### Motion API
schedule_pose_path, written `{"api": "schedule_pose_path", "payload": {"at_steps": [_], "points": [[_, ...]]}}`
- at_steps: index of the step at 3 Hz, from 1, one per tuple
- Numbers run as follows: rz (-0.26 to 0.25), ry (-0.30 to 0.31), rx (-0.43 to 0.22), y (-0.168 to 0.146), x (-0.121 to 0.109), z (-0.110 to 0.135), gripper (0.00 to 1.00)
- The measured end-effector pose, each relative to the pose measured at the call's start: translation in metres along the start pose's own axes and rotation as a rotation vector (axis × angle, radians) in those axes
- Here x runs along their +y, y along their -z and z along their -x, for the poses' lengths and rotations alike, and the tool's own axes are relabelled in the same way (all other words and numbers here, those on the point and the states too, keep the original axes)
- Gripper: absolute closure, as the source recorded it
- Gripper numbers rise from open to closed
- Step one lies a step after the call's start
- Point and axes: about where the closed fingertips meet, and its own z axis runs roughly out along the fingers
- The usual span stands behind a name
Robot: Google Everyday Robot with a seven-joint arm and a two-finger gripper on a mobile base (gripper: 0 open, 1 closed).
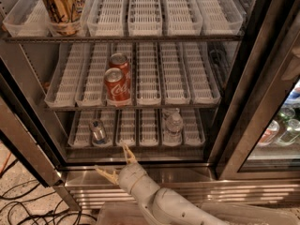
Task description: Pick redbull can from bottom shelf of fridge
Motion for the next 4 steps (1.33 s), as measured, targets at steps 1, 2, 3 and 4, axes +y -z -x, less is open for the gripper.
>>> {"api": "schedule_pose_path", "payload": {"at_steps": [1, 2, 3, 4], "points": [[0.000, 0.000, 0.000, 0.000, 0.000, 0.000, 0.23], [0.001, 0.000, 0.000, -0.001, 0.000, 0.000, 0.28], [0.007, 0.001, -0.002, -0.009, -0.001, -0.001, 0.28], [0.021, 0.008, -0.006, -0.025, -0.006, 0.000, 0.26]]}}
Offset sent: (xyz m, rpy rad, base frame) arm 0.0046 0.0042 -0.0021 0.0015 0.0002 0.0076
